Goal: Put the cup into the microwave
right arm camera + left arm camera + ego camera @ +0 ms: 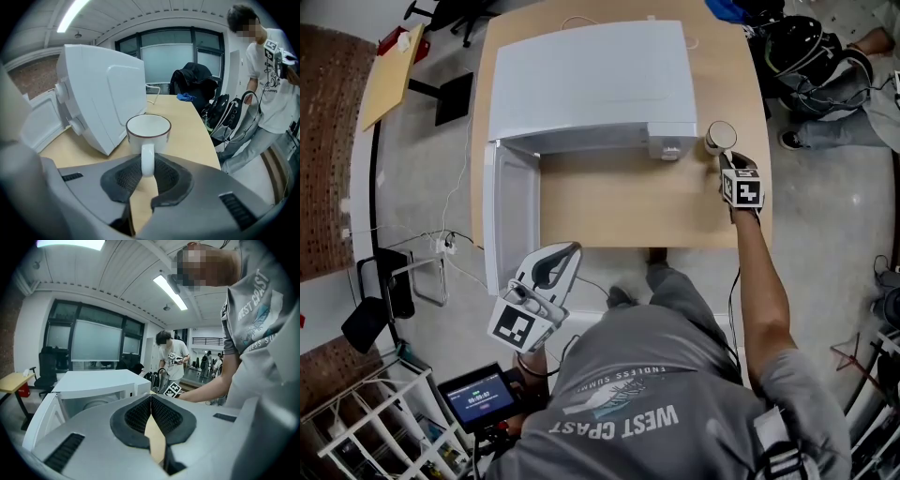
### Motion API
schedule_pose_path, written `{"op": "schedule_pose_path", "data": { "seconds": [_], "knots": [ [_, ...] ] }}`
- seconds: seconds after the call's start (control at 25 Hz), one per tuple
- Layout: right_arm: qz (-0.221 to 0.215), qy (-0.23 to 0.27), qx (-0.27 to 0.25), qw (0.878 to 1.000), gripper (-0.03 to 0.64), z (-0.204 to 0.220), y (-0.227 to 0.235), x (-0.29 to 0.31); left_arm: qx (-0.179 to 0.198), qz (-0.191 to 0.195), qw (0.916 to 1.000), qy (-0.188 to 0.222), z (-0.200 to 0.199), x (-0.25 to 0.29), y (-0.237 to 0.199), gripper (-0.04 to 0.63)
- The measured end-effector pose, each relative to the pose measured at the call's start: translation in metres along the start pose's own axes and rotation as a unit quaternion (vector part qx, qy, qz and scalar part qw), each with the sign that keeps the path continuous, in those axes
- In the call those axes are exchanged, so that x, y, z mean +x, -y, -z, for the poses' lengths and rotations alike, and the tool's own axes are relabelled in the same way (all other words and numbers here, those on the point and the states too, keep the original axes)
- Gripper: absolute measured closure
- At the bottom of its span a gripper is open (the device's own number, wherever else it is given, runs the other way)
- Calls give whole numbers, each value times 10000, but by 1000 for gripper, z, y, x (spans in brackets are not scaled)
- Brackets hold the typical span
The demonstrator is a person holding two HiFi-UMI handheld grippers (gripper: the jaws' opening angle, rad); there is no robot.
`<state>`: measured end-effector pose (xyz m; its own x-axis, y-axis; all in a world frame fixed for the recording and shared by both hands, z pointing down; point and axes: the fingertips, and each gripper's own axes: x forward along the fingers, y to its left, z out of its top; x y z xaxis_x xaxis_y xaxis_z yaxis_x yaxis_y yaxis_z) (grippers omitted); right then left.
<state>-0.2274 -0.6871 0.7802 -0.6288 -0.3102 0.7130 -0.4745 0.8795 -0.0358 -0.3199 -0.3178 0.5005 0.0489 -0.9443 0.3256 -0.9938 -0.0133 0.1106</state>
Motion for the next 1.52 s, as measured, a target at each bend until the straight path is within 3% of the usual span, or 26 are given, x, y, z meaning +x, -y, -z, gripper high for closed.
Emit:
{"op": "schedule_pose_path", "data": {
  "seconds": [0.48,0.92,1.52],
  "knots": [
    [-15,876,-134,9961,549,-36,-59,-143,151,109,9991,390,-4,-73,33,574],
    [-496,1469,-643,9858,549,-73,-166,-287,242,65,9953,937,1,-172,69,574],
    [-1170,1624,-1299,9711,549,-89,-309,-339,379,-277,9897,1355,20,-273,64,574]
  ]
}}
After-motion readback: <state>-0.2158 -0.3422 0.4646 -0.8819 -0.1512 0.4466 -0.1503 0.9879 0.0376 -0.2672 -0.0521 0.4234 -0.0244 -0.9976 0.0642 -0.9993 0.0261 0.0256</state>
